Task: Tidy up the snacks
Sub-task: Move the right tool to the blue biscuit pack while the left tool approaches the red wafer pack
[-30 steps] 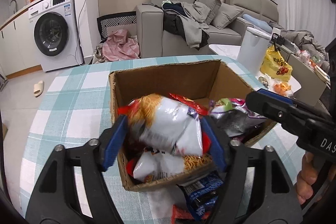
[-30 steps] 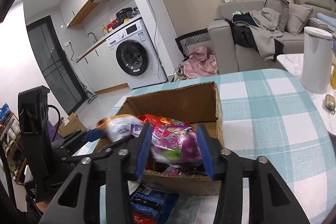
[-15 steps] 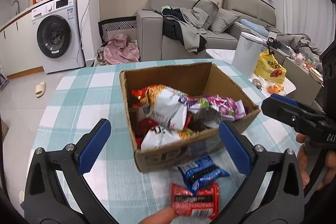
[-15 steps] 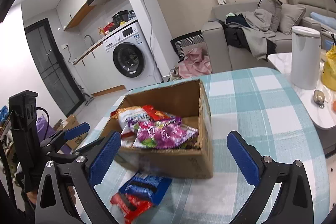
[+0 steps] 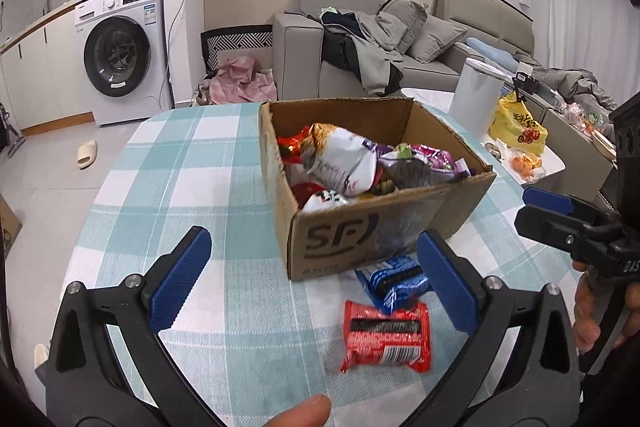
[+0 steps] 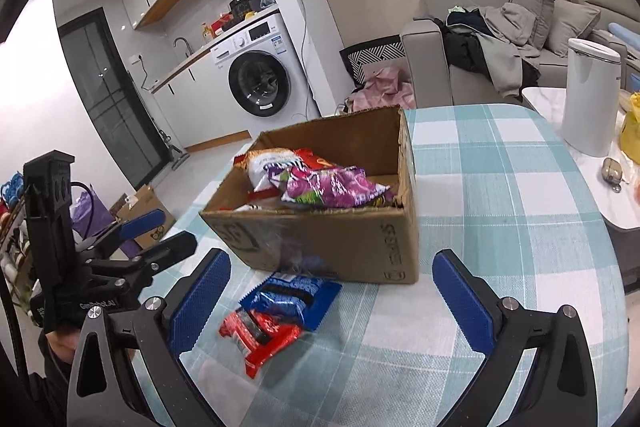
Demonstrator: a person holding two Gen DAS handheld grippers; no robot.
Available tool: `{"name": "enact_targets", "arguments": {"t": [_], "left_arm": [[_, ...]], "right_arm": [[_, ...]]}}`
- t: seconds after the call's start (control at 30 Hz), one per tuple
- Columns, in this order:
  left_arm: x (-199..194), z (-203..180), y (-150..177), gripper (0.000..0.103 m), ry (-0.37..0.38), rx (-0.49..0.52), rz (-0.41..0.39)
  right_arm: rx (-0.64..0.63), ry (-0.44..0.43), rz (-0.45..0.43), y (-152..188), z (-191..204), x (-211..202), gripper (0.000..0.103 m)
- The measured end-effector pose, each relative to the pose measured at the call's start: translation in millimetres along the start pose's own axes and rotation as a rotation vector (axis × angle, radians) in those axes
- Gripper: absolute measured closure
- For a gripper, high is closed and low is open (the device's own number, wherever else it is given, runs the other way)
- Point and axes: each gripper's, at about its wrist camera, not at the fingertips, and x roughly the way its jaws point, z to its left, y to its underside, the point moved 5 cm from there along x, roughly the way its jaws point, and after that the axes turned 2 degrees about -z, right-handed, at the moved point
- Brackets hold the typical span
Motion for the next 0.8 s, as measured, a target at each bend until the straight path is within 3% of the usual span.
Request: {"name": "enact_targets", "arguments": {"t": [0.8], "left_arm": [[32, -4, 59, 0.001, 0.015, 0.008, 0.146]], "right_arm": [[0.015, 0.037, 0.129, 31, -13, 41, 0.000]]}}
